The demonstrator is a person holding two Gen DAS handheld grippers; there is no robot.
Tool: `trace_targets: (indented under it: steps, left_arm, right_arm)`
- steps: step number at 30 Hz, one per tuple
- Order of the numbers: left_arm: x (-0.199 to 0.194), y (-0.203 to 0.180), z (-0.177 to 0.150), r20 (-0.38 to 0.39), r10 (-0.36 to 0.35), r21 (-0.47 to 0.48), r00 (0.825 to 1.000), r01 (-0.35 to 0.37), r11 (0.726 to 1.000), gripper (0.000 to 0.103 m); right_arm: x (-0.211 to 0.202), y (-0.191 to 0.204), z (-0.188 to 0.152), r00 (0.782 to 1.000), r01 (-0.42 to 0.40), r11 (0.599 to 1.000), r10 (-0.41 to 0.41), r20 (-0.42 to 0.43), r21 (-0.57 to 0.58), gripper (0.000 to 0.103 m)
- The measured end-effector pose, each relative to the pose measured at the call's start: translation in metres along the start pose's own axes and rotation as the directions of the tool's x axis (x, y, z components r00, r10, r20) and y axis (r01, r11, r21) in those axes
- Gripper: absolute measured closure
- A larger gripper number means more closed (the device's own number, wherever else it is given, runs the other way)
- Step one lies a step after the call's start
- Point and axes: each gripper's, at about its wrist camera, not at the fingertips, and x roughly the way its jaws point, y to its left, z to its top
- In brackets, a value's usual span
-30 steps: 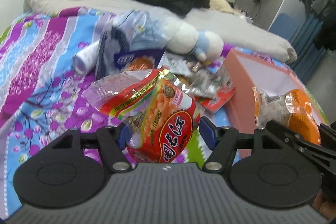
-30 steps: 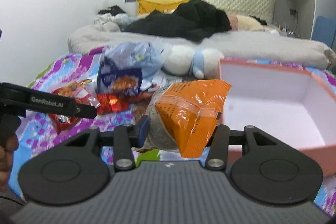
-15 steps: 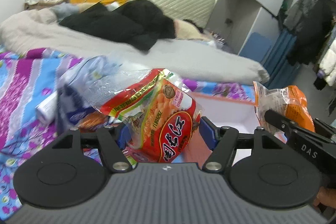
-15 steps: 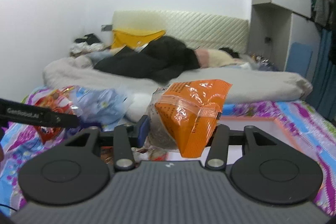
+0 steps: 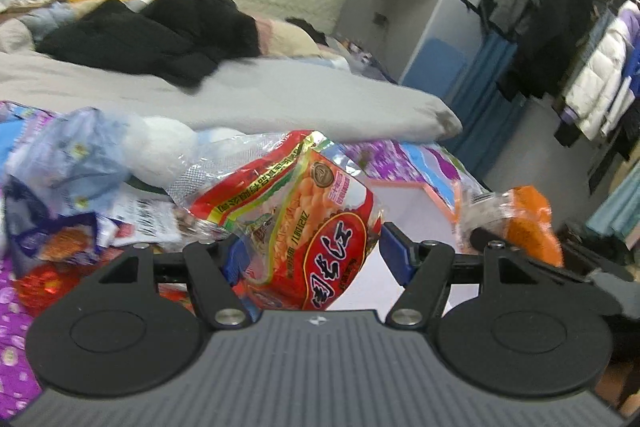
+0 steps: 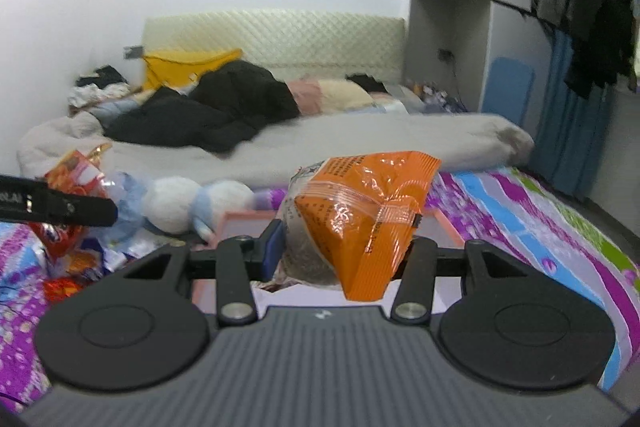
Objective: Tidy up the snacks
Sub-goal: 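Carry both packets over the pink box and open both tools to drop them, then lift both tools away from the pink box back toward the snack pile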
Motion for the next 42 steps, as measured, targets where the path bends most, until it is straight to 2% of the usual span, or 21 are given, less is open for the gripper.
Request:
trace_targets:
  steps: [6,13,19,21,22,23,25,30,42]
  left_arm:
    - [0.049,-0.025,-0.012,-0.088,-0.013,0.031,0.996,0.016,0.999,0.031]
    - [0.091,-0.028,-0.024,-0.177,0.005,0.038,0.984,0.002,0.999,0.031]
    - [0.115,-0.027,-0.029,-0.229,0.022,0.052,0.973,-0.010,0.999,0.031]
    - [0.119,-0.027,-0.032,-0.245,0.050,0.066,0.968,-0.035,0.997,0.024]
    - [0.121,-0.027,-0.033,-0.258,0.058,0.070,0.964,-0.041,0.997,0.016]
    - [0.123,-0.027,-0.033,-0.263,0.058,0.075,0.963,-0.040,0.996,0.014]
    - [0.121,-0.026,-0.033,-0.257,0.054,0.079,0.965,-0.035,0.996,0.013]
    - [0.106,-0.029,-0.026,-0.223,0.051,0.096,0.974,-0.030,0.995,0.013]
    - [0.026,-0.042,-0.003,-0.059,0.063,0.178,0.996,-0.052,0.983,0.013]
  right_arm:
    - [0.025,-0.016,-0.024,0.994,0.032,0.999,-0.032,-0.102,0.006,0.053]
    - [0.050,-0.033,-0.048,0.978,0.037,0.998,-0.025,-0.205,0.056,0.053]
    - [0.063,-0.038,-0.062,0.968,0.029,0.997,-0.012,-0.250,0.065,0.053]
    - [0.066,-0.041,-0.066,0.963,0.039,0.996,-0.015,-0.268,0.084,0.052]
    - [0.067,-0.043,-0.068,0.961,0.038,0.995,-0.010,-0.278,0.097,0.048]
    - [0.068,-0.045,-0.070,0.959,0.041,0.993,-0.007,-0.283,0.113,0.035]
    - [0.065,-0.049,-0.073,0.960,0.056,0.990,-0.017,-0.280,0.133,0.019]
    - [0.054,-0.053,-0.068,0.965,0.067,0.987,-0.026,-0.261,0.149,0.019]
    - [-0.001,-0.045,-0.026,0.996,0.044,0.983,-0.030,-0.083,0.176,0.019]
